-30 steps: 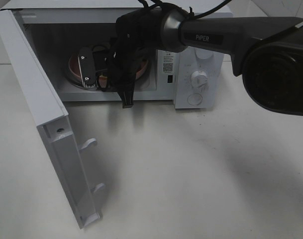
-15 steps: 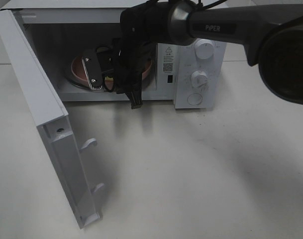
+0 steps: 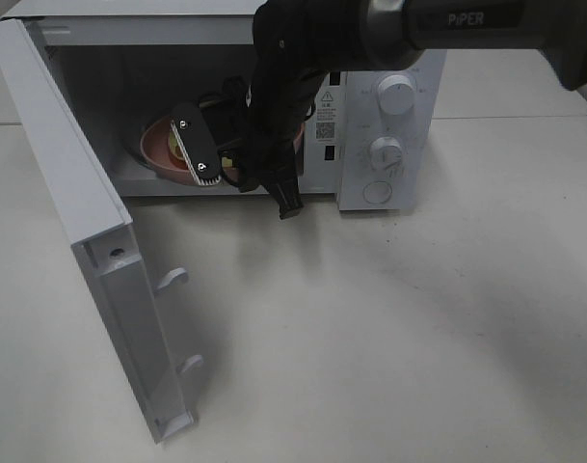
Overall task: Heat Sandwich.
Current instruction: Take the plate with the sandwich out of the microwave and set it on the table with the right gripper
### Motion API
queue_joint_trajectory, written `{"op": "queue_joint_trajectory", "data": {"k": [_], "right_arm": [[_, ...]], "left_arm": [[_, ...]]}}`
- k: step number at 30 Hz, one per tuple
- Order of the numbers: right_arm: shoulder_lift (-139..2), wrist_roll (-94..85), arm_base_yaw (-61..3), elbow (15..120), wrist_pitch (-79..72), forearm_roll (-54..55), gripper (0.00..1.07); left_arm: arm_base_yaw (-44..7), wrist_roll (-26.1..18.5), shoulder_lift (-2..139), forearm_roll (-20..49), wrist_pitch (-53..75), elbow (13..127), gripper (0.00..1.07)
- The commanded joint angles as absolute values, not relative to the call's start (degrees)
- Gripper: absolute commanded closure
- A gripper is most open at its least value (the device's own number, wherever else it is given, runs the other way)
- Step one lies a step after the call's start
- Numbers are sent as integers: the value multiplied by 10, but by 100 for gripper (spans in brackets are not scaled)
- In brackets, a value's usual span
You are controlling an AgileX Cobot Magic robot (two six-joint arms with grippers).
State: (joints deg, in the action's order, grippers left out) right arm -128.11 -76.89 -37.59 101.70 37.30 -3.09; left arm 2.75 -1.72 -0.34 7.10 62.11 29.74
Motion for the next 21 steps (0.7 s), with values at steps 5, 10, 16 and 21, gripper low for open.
{"op": "queue_joint_trajectory", "data": {"k": [5, 10, 16, 21], "right_arm": [[-1231, -798, -381, 956, 342, -30, 107], [-1196, -821, -381, 894, 328, -26, 107], [-1146, -859, -381, 819, 310, -19, 107], [-1108, -878, -381, 766, 281, -15, 107]], "left_arm": [[27, -17, -11, 73, 613, 295, 9], [27, -17, -11, 73, 613, 295, 9], [27, -17, -11, 73, 613, 295, 9], [27, -17, -11, 73, 613, 295, 9]]}}
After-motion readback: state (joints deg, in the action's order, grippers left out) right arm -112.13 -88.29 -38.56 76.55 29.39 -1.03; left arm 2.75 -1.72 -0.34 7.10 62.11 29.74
